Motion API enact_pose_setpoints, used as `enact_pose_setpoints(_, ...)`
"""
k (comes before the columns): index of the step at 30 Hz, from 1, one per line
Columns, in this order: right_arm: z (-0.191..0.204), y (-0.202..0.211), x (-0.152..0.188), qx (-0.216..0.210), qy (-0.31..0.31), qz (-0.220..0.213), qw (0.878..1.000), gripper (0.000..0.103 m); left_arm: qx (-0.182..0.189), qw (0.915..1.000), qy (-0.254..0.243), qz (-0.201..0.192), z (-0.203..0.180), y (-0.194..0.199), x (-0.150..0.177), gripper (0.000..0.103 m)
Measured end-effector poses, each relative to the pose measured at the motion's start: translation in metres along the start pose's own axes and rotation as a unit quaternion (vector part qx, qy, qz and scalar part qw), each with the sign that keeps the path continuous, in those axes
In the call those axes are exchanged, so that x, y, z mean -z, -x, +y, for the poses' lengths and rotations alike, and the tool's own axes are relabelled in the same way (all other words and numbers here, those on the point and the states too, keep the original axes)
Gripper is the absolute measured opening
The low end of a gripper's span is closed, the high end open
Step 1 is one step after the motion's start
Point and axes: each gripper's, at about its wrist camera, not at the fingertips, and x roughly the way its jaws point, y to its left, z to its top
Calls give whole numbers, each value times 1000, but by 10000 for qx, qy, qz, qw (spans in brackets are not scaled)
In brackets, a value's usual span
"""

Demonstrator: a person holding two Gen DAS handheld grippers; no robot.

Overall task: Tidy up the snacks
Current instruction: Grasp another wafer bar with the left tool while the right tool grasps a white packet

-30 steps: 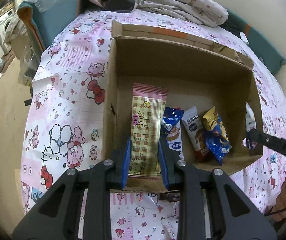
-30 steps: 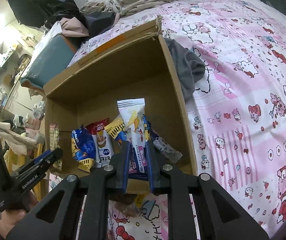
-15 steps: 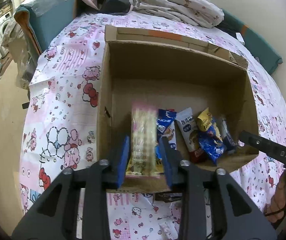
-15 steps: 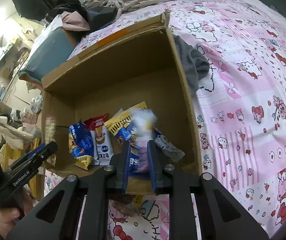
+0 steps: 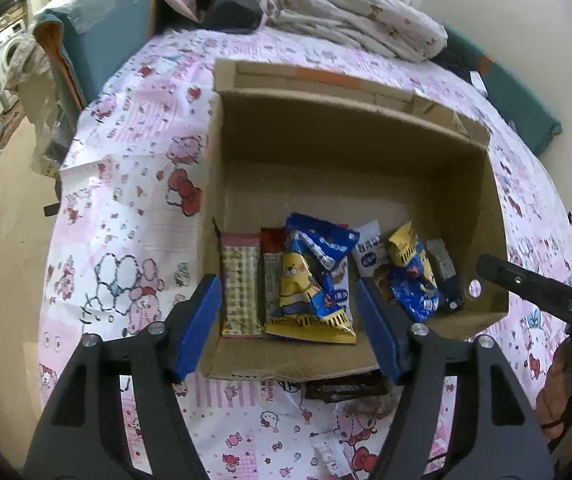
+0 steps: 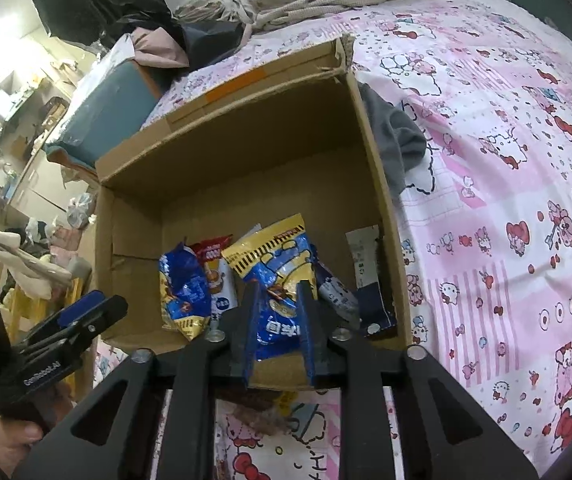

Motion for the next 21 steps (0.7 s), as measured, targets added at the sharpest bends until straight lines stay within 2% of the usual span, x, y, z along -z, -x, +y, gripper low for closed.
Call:
enact_pose_setpoints(2,4,5,0,-237,20,-127,9996,65,23,10000,-19,-10,0,4,-1,66)
enact_pose_setpoints(8,7,11,6,-242,27,-156,9996,66,74,10000,31,-39,7,19,8,66)
enact_pose_setpoints(12,1,19,14,-270,-193,-149,9993,66,344,9987,-330,197,-3,26,22,66)
enact_pose_setpoints(18,-11,30,28,-259,-515,-85,9983,66,415,9931,-723,819,-10,23,59,66)
enact_pose_setpoints(21,-16,34,35,-201,-634,-32,9978,66,370,9866,-941,1279,-11,16,81,66)
